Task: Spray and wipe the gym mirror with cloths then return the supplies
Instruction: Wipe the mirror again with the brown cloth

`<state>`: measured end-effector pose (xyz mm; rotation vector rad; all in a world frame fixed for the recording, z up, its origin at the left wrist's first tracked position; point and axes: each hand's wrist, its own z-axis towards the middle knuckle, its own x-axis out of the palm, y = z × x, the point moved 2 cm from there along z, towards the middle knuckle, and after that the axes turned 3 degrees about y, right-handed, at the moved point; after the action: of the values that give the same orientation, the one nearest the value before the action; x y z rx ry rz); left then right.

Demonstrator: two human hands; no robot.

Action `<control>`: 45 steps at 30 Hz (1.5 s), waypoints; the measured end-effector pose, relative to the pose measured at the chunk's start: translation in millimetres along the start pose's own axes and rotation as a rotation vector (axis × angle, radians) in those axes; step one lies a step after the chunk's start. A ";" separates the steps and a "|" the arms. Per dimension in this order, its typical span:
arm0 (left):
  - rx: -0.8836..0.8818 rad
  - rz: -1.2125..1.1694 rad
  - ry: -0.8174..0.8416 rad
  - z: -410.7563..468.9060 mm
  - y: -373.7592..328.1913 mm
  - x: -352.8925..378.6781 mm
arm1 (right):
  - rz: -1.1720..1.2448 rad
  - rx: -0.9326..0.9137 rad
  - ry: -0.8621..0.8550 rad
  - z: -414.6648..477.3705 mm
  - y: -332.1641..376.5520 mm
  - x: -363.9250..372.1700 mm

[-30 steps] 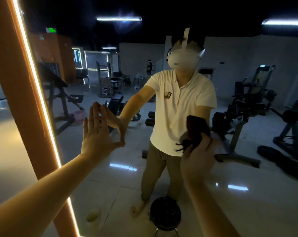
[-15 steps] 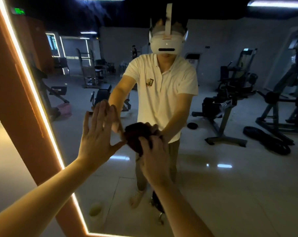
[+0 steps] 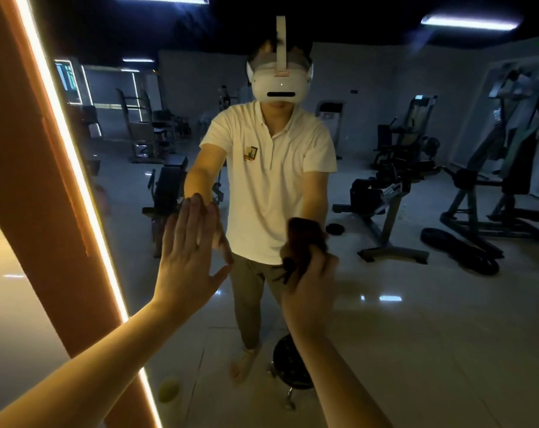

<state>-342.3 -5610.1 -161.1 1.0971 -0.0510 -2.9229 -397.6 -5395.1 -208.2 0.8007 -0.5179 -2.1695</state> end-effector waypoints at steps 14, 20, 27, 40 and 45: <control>0.088 0.047 -0.265 91.1 50.4 -94.9 | -0.158 -0.396 -0.318 187.5 137.8 -51.5; 0.065 0.119 -0.229 131.1 57.1 -112.3 | -0.202 -0.489 -0.270 154.9 165.9 -11.9; 0.110 0.091 -0.200 132.2 67.7 -108.3 | -0.426 -1.039 -0.142 180.5 176.3 -7.4; 0.101 0.021 -0.439 160.3 106.0 -156.4 | -0.305 -1.147 -0.126 219.5 273.4 5.0; 0.143 0.168 -0.368 158.2 116.0 -157.4 | -0.390 -1.121 -0.238 286.7 309.2 -38.6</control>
<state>-327.1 -5717.6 65.8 0.5203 -0.3437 -2.9578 -415.2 -5530.9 192.5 0.0031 0.7867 -2.4151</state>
